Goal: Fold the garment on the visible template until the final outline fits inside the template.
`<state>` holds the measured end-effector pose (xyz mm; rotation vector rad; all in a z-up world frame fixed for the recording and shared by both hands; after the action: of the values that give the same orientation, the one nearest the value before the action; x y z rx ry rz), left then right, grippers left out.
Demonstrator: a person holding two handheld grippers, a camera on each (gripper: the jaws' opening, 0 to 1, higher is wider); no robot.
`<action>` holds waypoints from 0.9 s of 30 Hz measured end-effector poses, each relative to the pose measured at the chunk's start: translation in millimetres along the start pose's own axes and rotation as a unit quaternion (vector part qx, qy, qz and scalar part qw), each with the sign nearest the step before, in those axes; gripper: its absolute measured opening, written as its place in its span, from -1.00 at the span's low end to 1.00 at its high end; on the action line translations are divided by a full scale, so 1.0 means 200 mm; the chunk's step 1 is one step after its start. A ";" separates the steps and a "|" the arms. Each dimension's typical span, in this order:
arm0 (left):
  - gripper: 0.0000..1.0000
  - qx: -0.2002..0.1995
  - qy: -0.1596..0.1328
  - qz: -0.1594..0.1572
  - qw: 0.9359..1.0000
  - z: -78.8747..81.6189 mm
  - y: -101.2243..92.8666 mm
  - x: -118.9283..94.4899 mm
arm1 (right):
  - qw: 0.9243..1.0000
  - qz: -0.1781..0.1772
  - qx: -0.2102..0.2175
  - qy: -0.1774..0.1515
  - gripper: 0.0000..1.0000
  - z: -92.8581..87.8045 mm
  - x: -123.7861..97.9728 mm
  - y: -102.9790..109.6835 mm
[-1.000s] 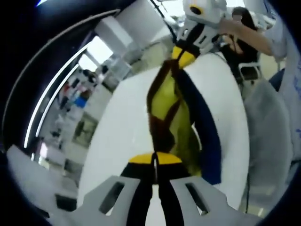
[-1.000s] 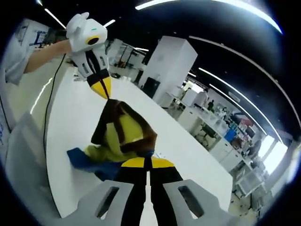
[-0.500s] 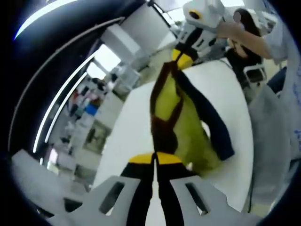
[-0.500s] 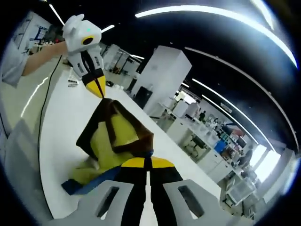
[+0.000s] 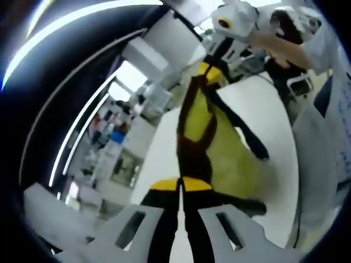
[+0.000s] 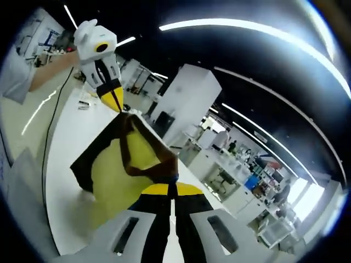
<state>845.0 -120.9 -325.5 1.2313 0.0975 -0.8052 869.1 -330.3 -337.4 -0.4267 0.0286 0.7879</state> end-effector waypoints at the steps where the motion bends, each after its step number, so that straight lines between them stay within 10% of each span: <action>1: -1.00 -0.001 -0.004 -0.001 1.000 0.01 0.00 -0.01 | 1.000 0.000 0.000 -0.002 -0.97 0.01 0.00 0.00; 14: -1.00 0.028 -0.022 0.038 0.999 0.13 0.03 -0.25 | 0.999 0.005 -0.027 -0.034 -0.97 0.16 -0.14 0.06; 27: -1.00 0.062 -0.028 0.040 0.997 0.28 -0.16 -0.45 | 0.996 0.023 -0.061 -0.058 -0.97 0.23 -0.35 0.26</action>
<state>741.0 -127.6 -286.6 1.3214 -0.0471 -0.7849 776.5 -327.2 -301.5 -0.4961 -0.1179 0.8622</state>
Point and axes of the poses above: the point that each gripper's makers call its tool centre point, and the gripper's own axes: x roughly forward along the fingers, y roughly to its left, z roughly out of its top, the point moved 4 cm from there along -x, roughly backward along the fingers, and after that the axes turned 15 degrees about x, right-handed, at the moved point
